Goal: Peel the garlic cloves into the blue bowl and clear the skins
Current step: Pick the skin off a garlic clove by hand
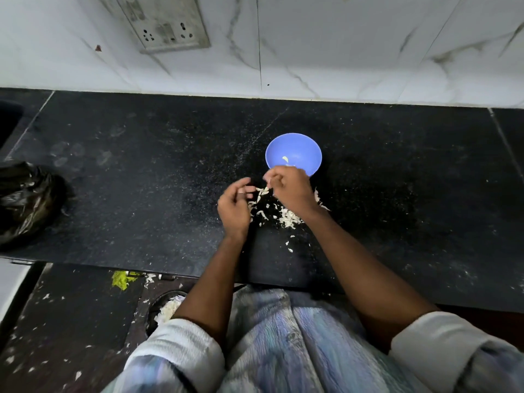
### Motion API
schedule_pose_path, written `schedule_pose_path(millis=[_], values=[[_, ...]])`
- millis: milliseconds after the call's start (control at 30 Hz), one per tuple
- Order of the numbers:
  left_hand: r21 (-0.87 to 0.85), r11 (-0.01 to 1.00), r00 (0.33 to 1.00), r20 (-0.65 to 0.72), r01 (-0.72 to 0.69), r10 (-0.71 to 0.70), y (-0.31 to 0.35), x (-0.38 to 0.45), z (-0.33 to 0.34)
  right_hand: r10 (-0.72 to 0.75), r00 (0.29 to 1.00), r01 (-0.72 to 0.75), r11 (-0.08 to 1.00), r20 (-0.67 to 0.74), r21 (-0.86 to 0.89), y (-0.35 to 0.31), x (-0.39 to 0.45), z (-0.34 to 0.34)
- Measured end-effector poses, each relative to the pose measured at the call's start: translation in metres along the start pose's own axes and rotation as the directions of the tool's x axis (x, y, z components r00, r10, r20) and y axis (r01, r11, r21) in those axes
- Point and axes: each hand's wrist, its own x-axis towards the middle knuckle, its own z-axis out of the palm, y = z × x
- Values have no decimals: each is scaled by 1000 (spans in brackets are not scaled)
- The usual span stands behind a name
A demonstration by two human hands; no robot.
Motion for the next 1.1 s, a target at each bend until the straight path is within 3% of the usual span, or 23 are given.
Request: schedule_pose_path(millis=[100,300,400,633,833,1100], values=[[-111,989,993,-56,93,-100,-7,5,-17,14,973,-4,999,232,-41,0,-2,16],[6,993,992,-46,116,-116,-19,-4,-37,128,946,-74,980,298,-187,8,-9,39],[79,991,993,-55,110,-106,-24,-3,-45,109,934,-32,974,341,-222,3,-20,49],[208,977,999,11,44,-47,-26,-10,-49,83,940,15,959,330,-284,2,-22,57],[231,973,999,-53,24,-12,-24,-10,-53,25,943,54,972,332,-227,3,-18,53],[278,961,1000,-14,-6,11,-25,-11,-51,-18,944,90,975,330,-205,8,-18,49]])
